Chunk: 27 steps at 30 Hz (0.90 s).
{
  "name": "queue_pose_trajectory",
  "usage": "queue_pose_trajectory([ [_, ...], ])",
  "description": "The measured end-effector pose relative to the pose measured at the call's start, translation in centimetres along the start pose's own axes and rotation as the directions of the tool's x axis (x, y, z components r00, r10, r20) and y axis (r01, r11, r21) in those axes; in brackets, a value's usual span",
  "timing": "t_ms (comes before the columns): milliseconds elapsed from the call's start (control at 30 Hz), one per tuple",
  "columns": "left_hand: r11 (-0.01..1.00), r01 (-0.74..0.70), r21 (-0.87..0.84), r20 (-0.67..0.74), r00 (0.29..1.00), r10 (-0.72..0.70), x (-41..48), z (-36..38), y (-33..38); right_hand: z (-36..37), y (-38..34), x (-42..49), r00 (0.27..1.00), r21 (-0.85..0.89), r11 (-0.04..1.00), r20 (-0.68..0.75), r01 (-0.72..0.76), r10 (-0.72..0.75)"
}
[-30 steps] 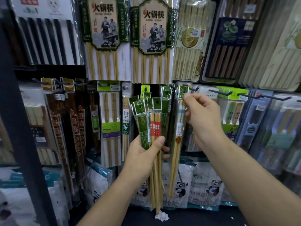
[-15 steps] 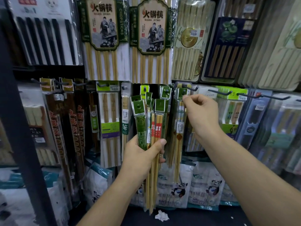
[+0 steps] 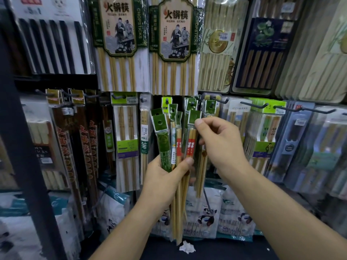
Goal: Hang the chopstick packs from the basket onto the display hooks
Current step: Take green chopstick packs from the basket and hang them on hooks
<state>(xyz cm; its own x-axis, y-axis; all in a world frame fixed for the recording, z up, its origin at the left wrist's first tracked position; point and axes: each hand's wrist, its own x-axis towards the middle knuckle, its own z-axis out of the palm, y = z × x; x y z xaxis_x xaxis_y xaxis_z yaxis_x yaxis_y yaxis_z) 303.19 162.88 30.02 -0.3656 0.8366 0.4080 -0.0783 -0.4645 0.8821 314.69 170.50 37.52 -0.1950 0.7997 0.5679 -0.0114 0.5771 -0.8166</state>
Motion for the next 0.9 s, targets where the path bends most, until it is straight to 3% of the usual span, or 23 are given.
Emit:
queue_pose_trajectory([
  [167, 1.000, 0.009, -0.022, -0.083, 0.996, -0.011, 0.4, -0.1, 0.0, -1.1, -0.8, 2.3, 0.981, 0.140, 0.985, -0.152, -0.099, 0.120],
  [500, 0.996, 0.069, 0.063, 0.017, 0.997, -0.070, 0.4, -0.8, -1.2, -1.2, 0.3, 4.2, 0.974, 0.039, 0.994, -0.199, -0.102, 0.108],
  [733, 0.981, 0.148, -0.126, 0.055, 0.988, -0.142, 0.6, -1.0, -1.4, -1.3, 1.3, 3.3, 0.957, -0.048, 0.994, -0.278, -0.095, 0.078],
  [800, 0.988, 0.101, -0.119, 0.072, 0.993, -0.093, 0.5, -0.8, -1.1, -1.2, 1.1, 2.5, 0.966, -0.049, 0.996, -0.253, -0.071, 0.056],
  [900, 0.993, 0.063, -0.097, 0.104, 0.993, -0.052, 0.2, -0.3, -0.5, -0.5, 0.5, 1.0, 0.996, -0.001, 0.999, -0.073, -0.050, 0.050],
])
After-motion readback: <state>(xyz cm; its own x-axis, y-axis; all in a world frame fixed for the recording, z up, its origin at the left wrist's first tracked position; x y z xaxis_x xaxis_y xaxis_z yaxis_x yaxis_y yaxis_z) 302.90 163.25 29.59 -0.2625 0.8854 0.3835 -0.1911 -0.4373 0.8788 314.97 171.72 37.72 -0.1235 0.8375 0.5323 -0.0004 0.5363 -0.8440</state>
